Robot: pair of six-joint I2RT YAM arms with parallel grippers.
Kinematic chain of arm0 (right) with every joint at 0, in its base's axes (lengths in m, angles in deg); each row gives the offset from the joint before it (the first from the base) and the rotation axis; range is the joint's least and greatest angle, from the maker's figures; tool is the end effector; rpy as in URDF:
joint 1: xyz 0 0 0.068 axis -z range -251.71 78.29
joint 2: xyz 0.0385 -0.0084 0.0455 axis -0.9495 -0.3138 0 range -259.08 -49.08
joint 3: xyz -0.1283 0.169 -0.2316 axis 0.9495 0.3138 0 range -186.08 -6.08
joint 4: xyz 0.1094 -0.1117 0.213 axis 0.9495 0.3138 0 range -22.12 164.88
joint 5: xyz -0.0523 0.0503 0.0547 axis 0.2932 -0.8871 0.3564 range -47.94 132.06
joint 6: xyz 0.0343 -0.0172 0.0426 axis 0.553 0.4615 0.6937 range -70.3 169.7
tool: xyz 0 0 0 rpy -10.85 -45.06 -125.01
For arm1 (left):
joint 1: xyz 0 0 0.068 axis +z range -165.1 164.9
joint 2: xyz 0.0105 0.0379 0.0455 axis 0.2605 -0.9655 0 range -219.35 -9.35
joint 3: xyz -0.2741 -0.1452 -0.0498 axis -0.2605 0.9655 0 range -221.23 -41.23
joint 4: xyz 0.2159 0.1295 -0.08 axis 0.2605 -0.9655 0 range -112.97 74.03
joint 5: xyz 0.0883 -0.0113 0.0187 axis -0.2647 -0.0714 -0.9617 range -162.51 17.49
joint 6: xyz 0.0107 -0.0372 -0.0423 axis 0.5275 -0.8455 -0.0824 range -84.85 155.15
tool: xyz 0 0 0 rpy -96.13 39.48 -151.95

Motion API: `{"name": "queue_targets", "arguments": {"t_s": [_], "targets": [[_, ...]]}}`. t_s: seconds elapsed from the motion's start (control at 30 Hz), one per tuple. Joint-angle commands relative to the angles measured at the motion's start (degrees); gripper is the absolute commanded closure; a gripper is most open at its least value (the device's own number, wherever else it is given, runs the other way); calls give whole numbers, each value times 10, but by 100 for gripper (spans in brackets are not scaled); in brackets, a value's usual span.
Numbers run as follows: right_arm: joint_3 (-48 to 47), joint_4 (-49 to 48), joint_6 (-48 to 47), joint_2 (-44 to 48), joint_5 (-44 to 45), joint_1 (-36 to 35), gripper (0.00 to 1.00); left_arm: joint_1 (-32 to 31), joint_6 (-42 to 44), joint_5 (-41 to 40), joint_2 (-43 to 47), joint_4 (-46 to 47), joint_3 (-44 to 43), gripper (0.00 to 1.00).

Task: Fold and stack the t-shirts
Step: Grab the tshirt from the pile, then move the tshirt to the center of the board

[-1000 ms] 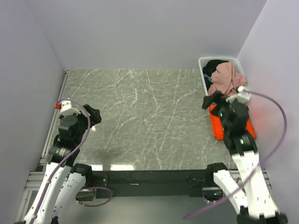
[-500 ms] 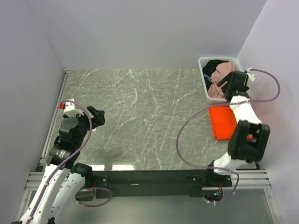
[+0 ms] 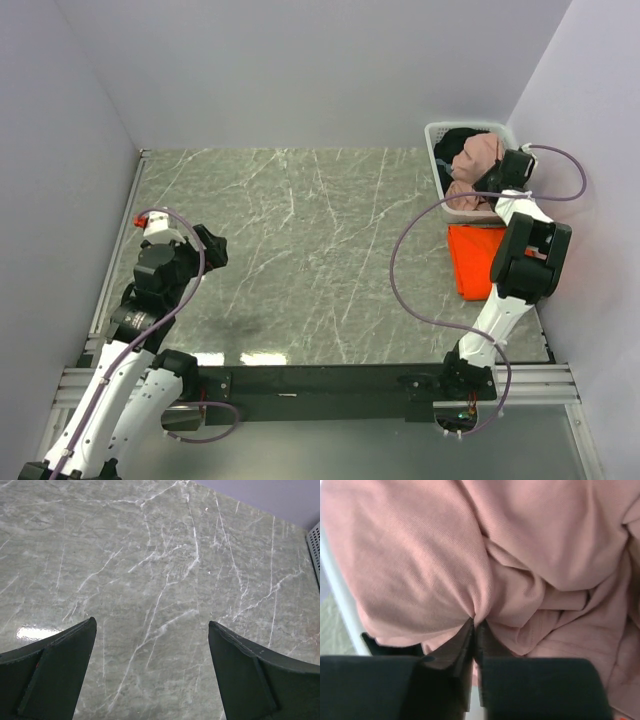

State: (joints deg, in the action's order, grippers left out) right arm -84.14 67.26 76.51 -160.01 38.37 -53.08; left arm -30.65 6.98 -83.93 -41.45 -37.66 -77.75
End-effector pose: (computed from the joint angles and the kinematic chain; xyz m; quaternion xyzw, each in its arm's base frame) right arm 0.4435 -0.1467 0.2545 0.3237 0.8133 0.0625 0.4794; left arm 0.1096 -0.0222 0.3215 -0.1467 0.7899 -0.1453 0.5774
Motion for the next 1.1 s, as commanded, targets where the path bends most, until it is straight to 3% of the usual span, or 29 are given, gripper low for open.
{"name": "queue_targets", "arguments": {"t_s": [0.0, 0.03, 0.2, 0.33, 0.57, 0.7, 0.77, 0.8, 0.83, 0.93, 1.07], "targets": [[-31, -24, -36, 19, -47, -1, 95, 6, 8, 5, 2, 22, -4, 1], [-23, -23, -39, 39, -43, -5, 100, 6, 8, 6, 4, 22, -3, 1], [5, -24, -77, 122, -32, -46, 100, 7, 8, 14, 18, 24, -2, 0], [-33, 46, -132, 204, 13, -128, 100, 8, 6, 11, 27, 23, -2, 1], [-48, 137, -106, 285, 5, -351, 100, 8, 1, 10, 41, 20, -1, 0], [-34, 156, -72, 296, -29, -539, 99, 8, 0, 13, 40, 20, 0, 1], [-34, 177, -60, 287, -48, -598, 87, 9, -1, 16, 38, 21, 0, 1], [-29, 174, -61, 284, -63, -626, 64, 10, -1, 15, 39, 21, 1, 1], [-28, 185, -62, 275, -77, -681, 55, 10, -1, 17, 38, 21, 2, 1], [-9, 200, -77, 273, -70, -746, 40, 11, 0, 18, 37, 24, 3, 1], [62, 222, -76, 304, 25, -732, 31, 14, 2, 25, 24, 25, 5, 1]]}}
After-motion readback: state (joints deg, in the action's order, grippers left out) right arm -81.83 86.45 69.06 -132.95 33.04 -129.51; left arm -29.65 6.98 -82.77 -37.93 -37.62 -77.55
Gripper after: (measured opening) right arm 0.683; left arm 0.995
